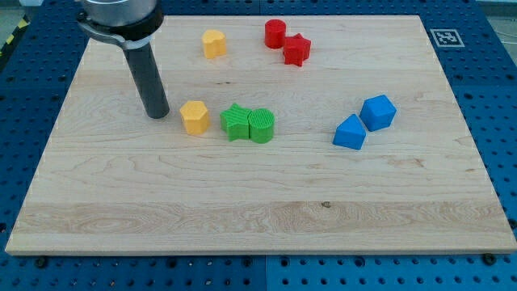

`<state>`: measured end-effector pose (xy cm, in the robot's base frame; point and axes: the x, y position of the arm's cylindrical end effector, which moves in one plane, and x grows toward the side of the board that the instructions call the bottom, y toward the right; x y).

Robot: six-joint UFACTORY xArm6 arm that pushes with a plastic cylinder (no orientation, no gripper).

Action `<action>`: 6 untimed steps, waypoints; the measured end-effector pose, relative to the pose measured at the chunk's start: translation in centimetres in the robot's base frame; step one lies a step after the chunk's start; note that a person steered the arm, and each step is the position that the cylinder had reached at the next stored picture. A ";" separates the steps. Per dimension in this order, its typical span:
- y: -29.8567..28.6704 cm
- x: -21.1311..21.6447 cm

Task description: Push the yellow hexagon close to green star

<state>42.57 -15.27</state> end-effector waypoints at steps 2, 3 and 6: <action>2.4 1.0; 3.3 1.0; 2.9 -5.1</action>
